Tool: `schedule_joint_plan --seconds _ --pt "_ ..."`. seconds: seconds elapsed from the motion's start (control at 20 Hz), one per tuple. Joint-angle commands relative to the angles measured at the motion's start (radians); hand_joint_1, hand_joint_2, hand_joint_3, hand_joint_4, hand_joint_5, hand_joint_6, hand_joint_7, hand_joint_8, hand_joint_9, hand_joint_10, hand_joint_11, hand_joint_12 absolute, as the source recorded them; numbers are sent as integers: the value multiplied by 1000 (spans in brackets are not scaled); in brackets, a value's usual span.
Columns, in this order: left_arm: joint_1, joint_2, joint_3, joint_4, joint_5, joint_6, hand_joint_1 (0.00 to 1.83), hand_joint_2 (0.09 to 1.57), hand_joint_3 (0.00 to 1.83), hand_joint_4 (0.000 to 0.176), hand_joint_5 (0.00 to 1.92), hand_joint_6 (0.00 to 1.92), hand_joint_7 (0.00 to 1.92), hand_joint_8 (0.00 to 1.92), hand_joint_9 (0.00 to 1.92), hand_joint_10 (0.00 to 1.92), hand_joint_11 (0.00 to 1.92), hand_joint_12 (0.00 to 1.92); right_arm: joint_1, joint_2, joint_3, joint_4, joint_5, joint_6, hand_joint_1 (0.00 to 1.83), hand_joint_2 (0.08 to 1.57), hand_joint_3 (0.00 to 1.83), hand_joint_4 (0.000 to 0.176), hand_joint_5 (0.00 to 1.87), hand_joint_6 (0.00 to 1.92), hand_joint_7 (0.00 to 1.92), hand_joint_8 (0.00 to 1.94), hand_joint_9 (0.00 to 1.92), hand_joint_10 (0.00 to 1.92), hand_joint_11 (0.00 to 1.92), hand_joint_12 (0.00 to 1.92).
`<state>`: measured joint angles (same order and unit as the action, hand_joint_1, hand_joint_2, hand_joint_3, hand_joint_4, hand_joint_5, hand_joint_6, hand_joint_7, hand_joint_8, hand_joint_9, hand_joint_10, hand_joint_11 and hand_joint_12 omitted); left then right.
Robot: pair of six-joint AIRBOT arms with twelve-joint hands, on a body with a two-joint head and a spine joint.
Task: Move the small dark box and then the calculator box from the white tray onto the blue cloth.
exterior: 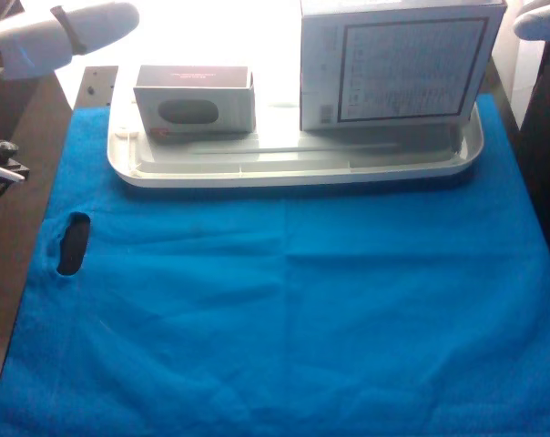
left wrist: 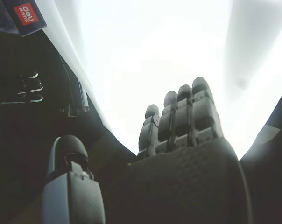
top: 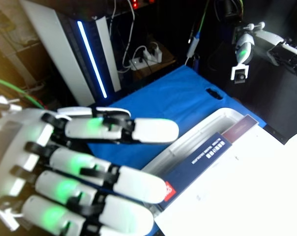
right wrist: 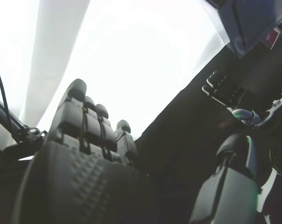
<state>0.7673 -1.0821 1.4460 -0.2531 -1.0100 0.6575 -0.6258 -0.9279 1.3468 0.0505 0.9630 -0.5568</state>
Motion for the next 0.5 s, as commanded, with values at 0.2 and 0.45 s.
schedule_joint_plan --seconds 0.2,0.45 --pt "-60 -2 37 74 -16 -35 551 941 0 159 133 12 287 15 259 15 24 332 11 1 7 26 120 2 921 642 5 0 629 6 266 0 194 1 2 179" --pt "-140 -47 165 308 162 -265 690 868 0 124 190 14 384 19 325 15 75 357 11 -5 7 26 120 2 908 649 0 0 642 0 258 1 181 0 5 134"
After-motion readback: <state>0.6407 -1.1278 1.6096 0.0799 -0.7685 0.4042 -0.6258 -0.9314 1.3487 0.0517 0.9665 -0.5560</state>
